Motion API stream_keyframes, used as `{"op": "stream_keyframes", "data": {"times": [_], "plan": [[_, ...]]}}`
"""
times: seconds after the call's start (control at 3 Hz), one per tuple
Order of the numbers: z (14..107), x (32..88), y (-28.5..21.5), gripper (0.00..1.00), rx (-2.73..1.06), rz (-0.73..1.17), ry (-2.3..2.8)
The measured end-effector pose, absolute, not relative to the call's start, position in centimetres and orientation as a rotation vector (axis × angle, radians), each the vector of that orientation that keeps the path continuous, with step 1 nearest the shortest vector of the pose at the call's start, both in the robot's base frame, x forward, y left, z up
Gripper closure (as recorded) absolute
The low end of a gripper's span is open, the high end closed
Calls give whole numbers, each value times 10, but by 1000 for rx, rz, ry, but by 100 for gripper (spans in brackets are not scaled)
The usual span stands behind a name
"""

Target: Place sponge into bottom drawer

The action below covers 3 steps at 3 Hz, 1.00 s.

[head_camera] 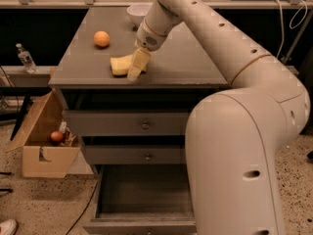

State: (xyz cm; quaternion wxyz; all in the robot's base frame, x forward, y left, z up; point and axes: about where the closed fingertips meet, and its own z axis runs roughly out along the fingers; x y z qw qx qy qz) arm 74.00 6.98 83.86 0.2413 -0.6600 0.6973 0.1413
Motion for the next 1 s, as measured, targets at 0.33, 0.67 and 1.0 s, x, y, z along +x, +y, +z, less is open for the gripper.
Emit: {"op": "stream_keyframes", "data": {"times": [0.33,0.67,1.0], "plan": [[834,737,74,30,-1812,403,1906],[838,732,74,52,-1803,416,1890],[859,713,66,76,-1761,419,1850]]}}
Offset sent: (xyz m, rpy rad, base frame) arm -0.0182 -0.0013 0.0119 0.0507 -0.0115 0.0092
